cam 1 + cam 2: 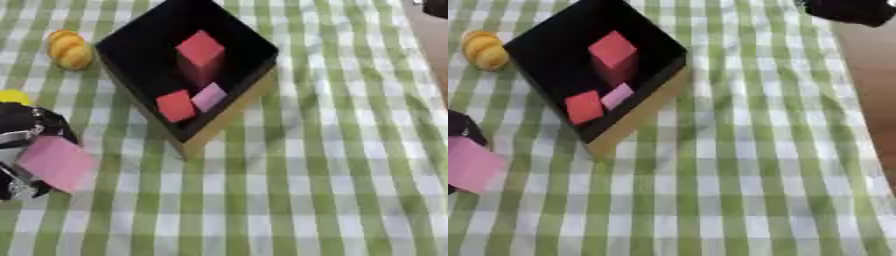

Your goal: Pick up objects on the table and place them in the box.

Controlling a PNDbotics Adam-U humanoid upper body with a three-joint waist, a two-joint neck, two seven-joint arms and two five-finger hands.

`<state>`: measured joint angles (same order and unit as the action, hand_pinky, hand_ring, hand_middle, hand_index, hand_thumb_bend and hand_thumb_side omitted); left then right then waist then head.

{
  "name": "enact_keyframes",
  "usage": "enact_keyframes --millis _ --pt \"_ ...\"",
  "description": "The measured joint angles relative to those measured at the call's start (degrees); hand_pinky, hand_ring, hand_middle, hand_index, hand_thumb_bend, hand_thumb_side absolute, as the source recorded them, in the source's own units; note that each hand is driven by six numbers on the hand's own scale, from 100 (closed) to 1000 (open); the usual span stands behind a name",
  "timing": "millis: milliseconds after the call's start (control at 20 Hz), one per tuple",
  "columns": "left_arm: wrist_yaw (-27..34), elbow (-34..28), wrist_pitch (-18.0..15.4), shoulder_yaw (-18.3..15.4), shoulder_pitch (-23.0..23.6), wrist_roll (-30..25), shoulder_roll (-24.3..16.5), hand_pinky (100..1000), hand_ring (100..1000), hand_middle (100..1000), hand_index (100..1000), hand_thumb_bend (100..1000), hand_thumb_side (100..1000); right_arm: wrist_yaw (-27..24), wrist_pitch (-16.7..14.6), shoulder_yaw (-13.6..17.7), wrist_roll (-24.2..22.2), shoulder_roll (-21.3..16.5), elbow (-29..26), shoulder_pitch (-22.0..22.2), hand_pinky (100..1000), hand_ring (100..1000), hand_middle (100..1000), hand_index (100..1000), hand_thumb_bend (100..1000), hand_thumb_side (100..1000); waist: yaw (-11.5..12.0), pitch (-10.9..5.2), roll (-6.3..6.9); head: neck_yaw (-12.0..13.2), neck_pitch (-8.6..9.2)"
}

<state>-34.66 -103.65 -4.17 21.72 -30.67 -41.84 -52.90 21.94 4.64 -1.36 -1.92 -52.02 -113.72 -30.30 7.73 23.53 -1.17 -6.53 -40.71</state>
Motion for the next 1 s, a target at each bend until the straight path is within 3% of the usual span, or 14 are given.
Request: enact_keyframes --millis 250,550,800,1000 --pt "-1.0 -0.9 -0.4 -0.3 0.1 1.3 0.0 831 755 661 738 251 149 -0.1 0.2 0.3 0.3 0.3 0.0 0.3 787 704 612 850 100 484 0.0 0.08 0.02 0.1 0.00" --pt "-0.9 -7.3 1.3 -3.9 -0.9 1.1 -0.3 839 761 675 751 238 157 -0.3 0.4 0.7 0.5 0.3 0.0 1.0 787 704 611 850 100 482 0.2 0.07 0.38 -0.5 0.00" --pt "0.6 -9.4 3.1 -5.8 -8.2 0.4 0.2 833 747 656 736 236 166 -0.4 0.4 0.7 0.5 0.3 0.0 1.0 787 704 611 850 100 479 0.5 -0.40 0.96 -1.4 -0.02" --pt "2.0 -6.1 3.8 -5.3 -15.5 0.6 3.7 833 744 653 731 222 156 -0.4 0.4 0.6 0.4 0.3 0.0 0.9 788 704 610 849 100 478 0.5 -0.57 1.06 -1.3 -0.02"
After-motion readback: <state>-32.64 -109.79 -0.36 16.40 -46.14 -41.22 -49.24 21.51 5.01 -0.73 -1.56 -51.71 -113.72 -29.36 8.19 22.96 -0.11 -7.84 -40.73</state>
